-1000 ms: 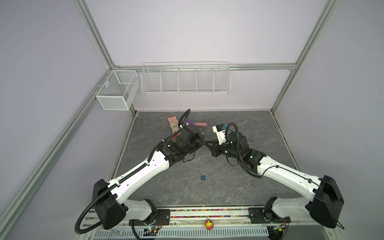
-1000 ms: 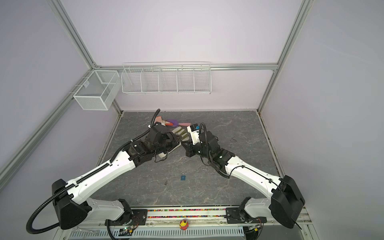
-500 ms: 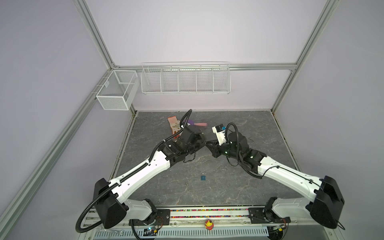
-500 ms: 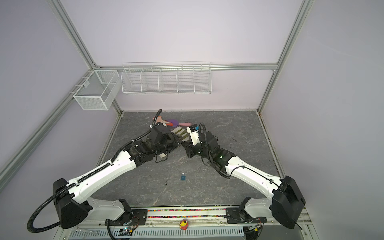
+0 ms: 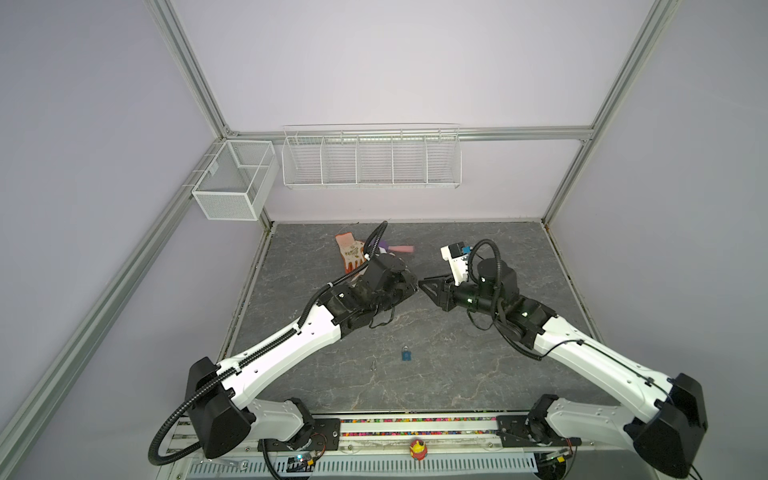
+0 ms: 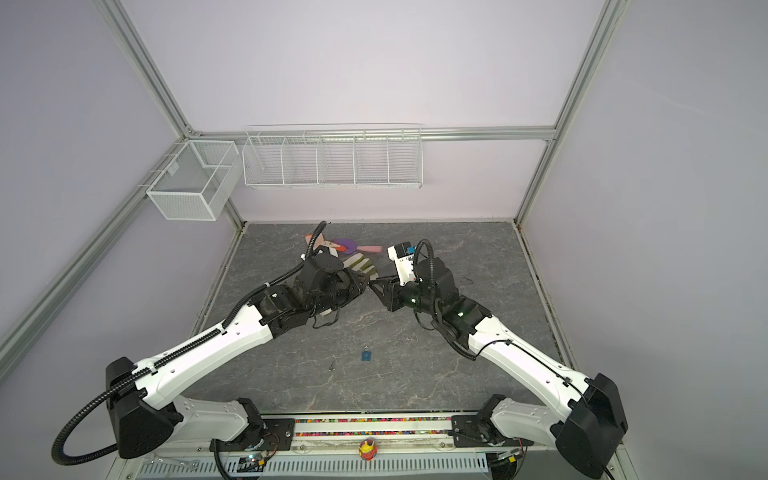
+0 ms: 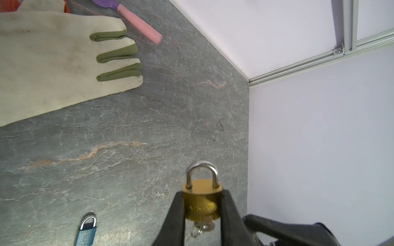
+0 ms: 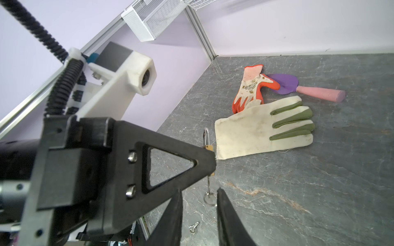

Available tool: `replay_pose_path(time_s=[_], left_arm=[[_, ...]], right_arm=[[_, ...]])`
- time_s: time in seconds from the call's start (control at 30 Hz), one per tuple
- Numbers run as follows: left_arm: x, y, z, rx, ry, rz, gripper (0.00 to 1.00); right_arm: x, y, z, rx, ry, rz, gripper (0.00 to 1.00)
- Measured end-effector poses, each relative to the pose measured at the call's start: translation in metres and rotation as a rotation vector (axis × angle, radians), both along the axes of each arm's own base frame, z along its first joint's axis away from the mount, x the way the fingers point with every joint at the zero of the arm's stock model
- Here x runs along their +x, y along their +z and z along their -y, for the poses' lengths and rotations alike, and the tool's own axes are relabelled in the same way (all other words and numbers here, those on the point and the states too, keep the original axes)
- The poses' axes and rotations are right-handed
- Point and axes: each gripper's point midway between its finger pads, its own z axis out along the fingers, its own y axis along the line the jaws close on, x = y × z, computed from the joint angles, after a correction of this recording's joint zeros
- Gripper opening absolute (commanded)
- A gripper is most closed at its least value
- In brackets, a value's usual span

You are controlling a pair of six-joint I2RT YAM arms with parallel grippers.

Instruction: Unlock with the key

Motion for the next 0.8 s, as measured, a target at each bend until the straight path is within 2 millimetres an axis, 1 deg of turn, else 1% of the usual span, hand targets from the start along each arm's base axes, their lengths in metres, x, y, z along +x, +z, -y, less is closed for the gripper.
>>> replay_pose_path(time_s=[0.1,0.2,0.37,0.47,0.53,0.8], left_arm=[[0.001,-0.001,-0.001,0.002,0.008,0.004,0.0],[0.003,0.0,-0.001,0.001,0.015,0.011,0.0],[0.005,0.003,0.0,-0.01,0.019,0.023,0.0],[0.005,0.003,0.0,-0.013,0.02,0.025,0.0],[0.005,0.004,0.0,-0.013,0.021,0.025,0.0],[0.006,0.003,-0.002,-0.009,0.029,0.029,0.0]], right_arm=[[0.003,-0.009,-0.002,0.003,-0.011,-0.05,0.25],[0.005,-0.017,-0.005,0.006,-0.019,-0.09,0.24],[0.008,-0.023,-0.007,0.005,-0.025,-0.113,0.21],[0.009,-0.025,-0.008,0.003,-0.028,-0.115,0.2],[0.011,-0.023,-0.01,0.005,-0.028,-0.111,0.16],[0.013,-0.022,-0.015,0.008,-0.02,-0.106,0.14]])
